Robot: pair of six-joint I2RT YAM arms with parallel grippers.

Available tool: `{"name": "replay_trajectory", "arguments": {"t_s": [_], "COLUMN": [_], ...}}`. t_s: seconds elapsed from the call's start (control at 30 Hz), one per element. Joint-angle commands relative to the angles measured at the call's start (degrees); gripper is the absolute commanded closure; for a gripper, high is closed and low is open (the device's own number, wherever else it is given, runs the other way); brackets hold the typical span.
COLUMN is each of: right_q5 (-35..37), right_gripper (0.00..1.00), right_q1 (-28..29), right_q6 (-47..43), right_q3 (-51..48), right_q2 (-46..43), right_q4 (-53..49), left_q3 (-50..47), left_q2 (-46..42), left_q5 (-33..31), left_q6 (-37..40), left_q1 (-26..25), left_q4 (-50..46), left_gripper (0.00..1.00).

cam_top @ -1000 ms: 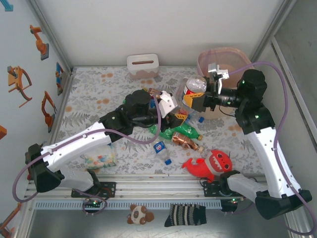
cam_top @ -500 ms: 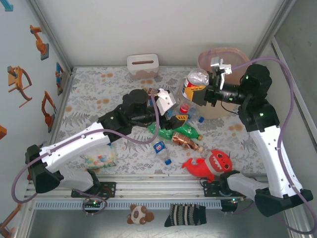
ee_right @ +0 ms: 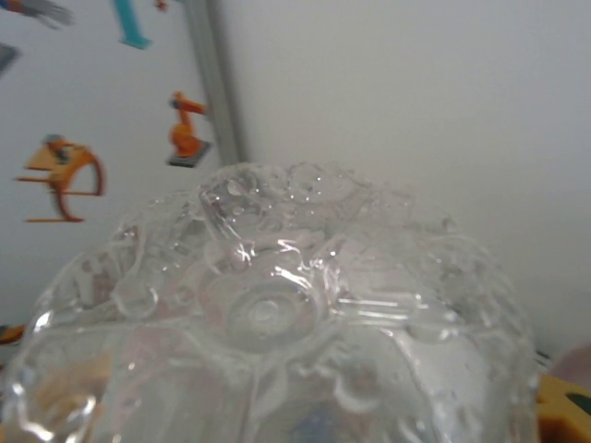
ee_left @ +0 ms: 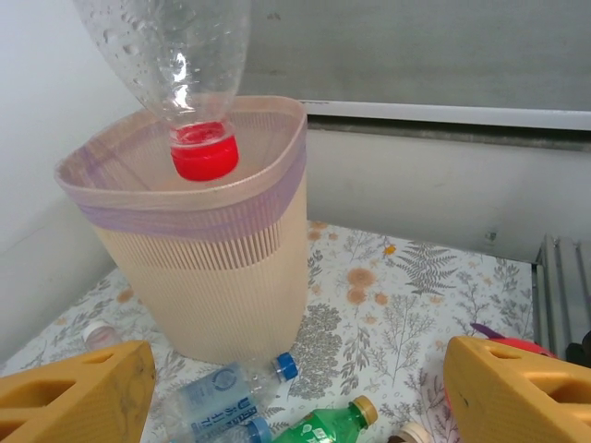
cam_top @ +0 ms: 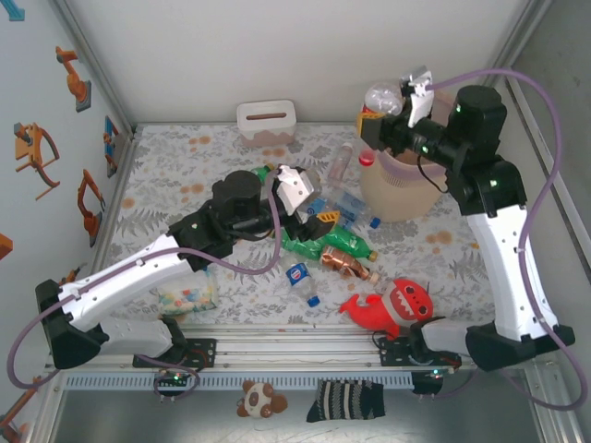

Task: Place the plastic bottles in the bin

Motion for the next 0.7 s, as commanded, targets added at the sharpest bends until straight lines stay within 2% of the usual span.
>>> {"name": "replay_trajectory", "arguments": {"t_s": [0.0, 0.2, 0.37, 0.67], "right_q5": [19.5, 33.5, 35.0, 47.1], "right_gripper": [0.44, 0.48, 0.49, 0.49], "right_q1": [-0.4, -2.6, -6.7, -8.7], "right_q6": [-2.3, -0.7, 3.7, -4.4], "right_q3": [6.1, 14.2, 15.1, 15.2], "right_q2": [4.8, 12.8, 16.7, 24.8], "right_q4": [-6.9, -13.9, -14.2, -16.7], "left_q3": [-0.7, -1.6, -2.9, -3.8], "left_q2": [-1.7, -3.4, -4.4, -3.8], "left_q5": [-0.7, -1.8, -2.8, -3.5], "left_q6": [0.7, 0.1, -0.6, -1.3], "left_q1": [0.4, 0.4, 0.5, 0.5], "left_q4": [0.2, -0.1, 0.1, -0.7], "left_gripper": [0.19, 0.19, 0.19, 0.19]}}
